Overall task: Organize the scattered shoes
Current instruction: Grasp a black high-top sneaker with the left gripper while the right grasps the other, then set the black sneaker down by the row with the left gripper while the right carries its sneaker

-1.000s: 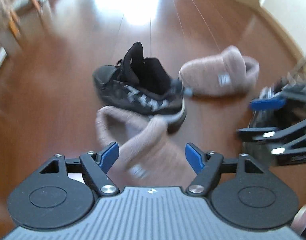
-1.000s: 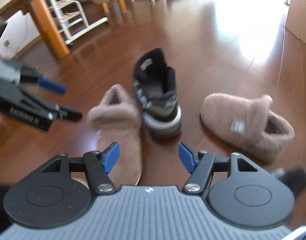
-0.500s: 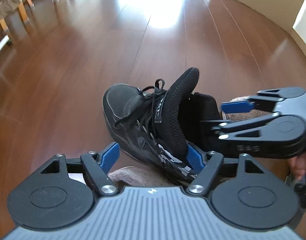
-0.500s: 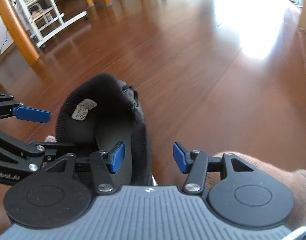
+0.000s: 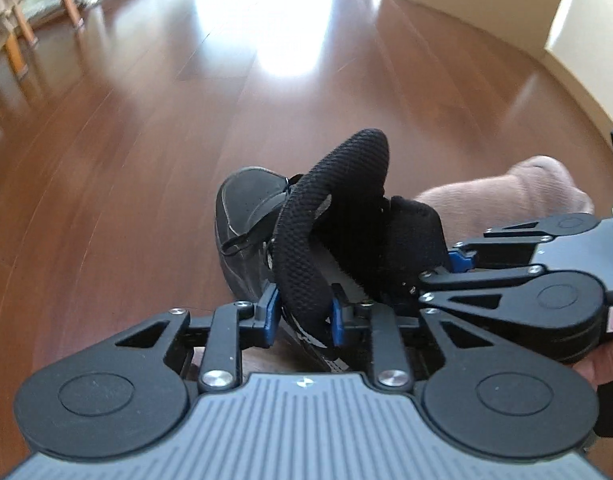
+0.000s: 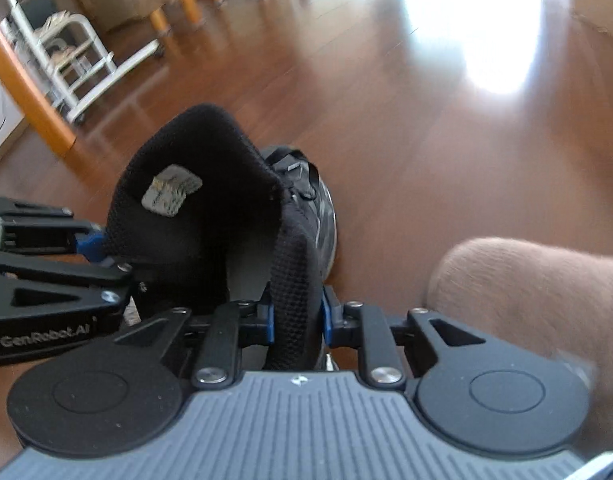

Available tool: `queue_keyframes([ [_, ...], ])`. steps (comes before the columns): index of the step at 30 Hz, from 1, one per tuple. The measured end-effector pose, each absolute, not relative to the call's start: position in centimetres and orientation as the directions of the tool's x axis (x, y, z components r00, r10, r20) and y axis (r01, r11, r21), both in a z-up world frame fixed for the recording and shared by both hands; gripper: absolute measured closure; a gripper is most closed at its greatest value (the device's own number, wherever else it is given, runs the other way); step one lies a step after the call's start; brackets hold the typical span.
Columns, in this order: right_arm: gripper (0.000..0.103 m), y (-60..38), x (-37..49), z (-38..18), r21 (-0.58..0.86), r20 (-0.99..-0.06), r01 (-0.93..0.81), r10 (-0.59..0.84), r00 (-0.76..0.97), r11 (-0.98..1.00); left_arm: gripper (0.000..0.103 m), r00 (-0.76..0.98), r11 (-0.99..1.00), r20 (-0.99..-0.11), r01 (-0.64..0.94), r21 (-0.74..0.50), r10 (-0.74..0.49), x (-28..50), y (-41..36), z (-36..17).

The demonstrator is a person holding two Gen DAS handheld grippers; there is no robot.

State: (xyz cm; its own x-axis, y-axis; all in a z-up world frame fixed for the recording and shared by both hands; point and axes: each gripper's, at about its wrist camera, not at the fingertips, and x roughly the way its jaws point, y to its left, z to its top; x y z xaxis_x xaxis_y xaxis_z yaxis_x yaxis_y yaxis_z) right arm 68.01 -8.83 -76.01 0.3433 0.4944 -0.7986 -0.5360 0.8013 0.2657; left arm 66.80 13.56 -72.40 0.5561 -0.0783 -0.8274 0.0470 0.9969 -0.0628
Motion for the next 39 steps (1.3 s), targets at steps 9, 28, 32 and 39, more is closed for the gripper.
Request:
queue_keyframes([
  [9, 0.085, -21.3, 57.7, -65.5, 0.325, -0.664, -0.269, 0.422, 0.618, 0.907, 0.074, 0.723, 0.938, -0.643, 0.346, 0.019, -0.254, 58.8, 4.0, -62.8],
  [28, 0.079, -47.3, 38.7, -69.7, 0.257, -0.892, 0.653, -0.086, 0.444, 0.712, 0.073, 0.153, 0.371, -0.830, 0.926, -0.069, -0.537, 51.4, -26.5, -71.4],
  [32, 0.074, -48.6, 38.7, -71.8, 0.280, -0.935, 0.615, 0.064, 0.349, 0.737, 0.072, 0.107, 0.375, -0.832, 0.918, -0.127, -0.544, 48.8, -23.5, -73.2],
  [39, 0.063, -48.7, 39.3, -67.0, 0.325, -0.890, 0.216, 0.221, 0.398, 0.921, 0.071, 0.154, 0.344, -0.810, 0.937, -0.063, -0.566, 43.3, -17.7, -71.0],
])
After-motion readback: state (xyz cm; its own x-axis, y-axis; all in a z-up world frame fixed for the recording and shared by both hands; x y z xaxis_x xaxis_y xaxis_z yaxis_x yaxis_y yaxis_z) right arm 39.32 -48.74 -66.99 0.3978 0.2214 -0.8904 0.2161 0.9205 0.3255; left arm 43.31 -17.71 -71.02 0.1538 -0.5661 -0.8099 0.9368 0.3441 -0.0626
